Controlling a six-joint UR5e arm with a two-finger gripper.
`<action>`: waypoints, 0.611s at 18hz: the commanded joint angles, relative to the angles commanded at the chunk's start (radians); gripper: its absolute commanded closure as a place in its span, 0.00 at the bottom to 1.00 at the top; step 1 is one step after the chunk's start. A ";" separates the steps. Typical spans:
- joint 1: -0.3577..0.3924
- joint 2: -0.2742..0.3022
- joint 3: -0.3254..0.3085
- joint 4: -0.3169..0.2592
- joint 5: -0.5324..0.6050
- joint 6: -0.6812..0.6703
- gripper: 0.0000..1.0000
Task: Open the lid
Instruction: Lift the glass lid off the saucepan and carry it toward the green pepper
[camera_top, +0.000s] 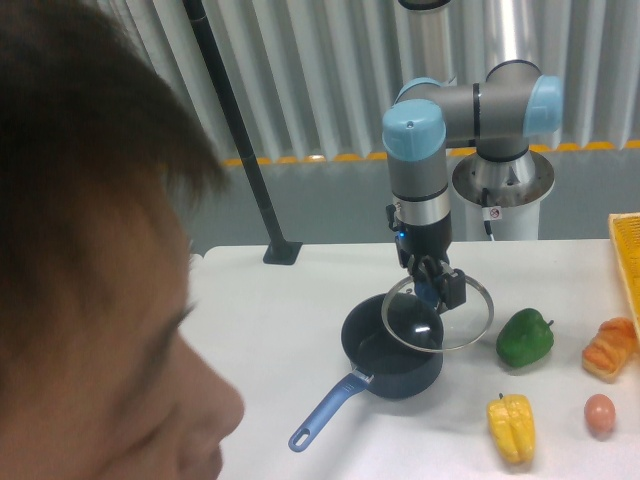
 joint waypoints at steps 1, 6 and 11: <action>0.006 0.000 0.002 -0.006 0.000 0.016 0.63; 0.045 0.015 0.002 -0.011 0.000 0.055 0.63; 0.068 0.029 0.002 -0.045 0.000 0.091 0.63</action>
